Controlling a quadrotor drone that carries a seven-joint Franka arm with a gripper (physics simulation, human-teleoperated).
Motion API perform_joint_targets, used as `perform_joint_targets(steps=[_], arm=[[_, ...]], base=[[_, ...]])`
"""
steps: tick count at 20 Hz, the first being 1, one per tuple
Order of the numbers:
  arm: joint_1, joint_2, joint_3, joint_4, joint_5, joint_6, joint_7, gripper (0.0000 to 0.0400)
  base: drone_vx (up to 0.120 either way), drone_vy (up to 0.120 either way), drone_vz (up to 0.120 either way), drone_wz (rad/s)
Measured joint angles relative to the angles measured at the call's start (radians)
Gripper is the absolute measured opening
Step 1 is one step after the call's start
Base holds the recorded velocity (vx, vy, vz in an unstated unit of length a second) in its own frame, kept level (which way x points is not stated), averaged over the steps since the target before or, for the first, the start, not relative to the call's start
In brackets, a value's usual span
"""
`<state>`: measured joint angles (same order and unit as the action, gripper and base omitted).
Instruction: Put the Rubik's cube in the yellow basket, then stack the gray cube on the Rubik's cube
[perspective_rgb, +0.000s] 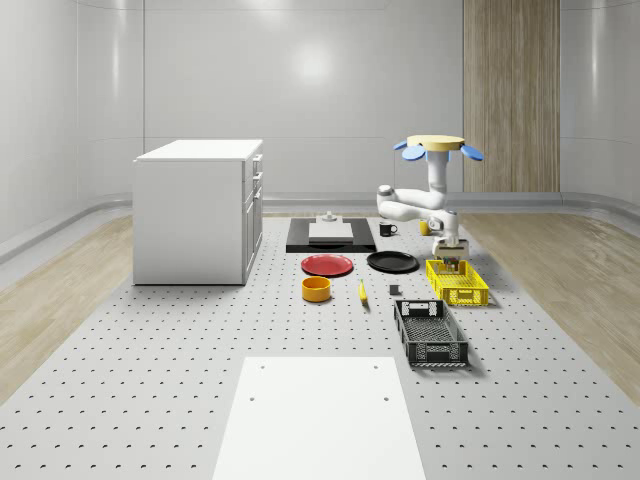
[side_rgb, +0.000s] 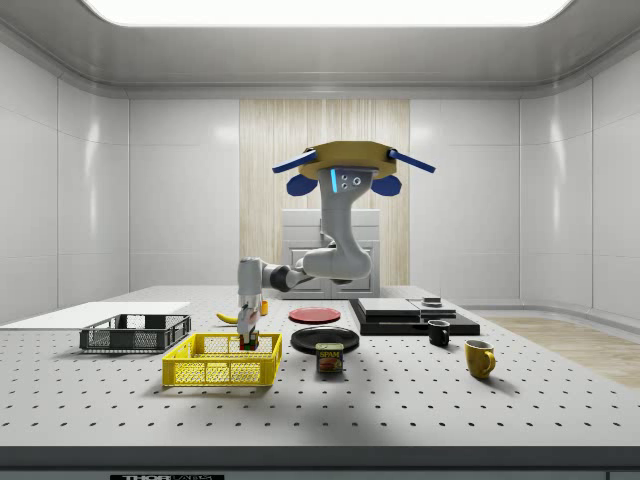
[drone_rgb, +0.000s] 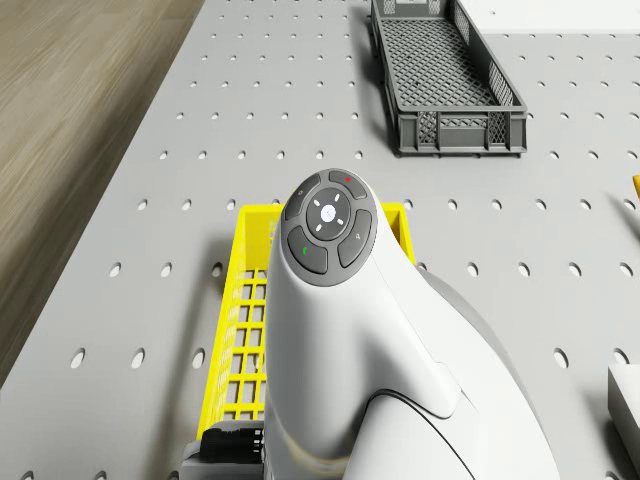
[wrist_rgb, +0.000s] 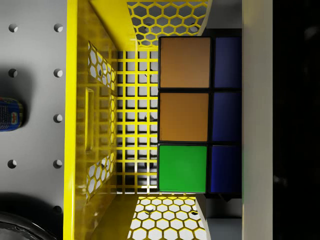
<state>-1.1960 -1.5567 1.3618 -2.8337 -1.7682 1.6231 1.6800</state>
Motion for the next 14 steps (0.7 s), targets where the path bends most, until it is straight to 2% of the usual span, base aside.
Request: perform_joint_targets(steps=[14], arm=[[-0.024,-0.005,-0.132,0.034,-0.121,0.054,0.002,0.0321]], base=[[0.0,0.0,0.0,0.0]])
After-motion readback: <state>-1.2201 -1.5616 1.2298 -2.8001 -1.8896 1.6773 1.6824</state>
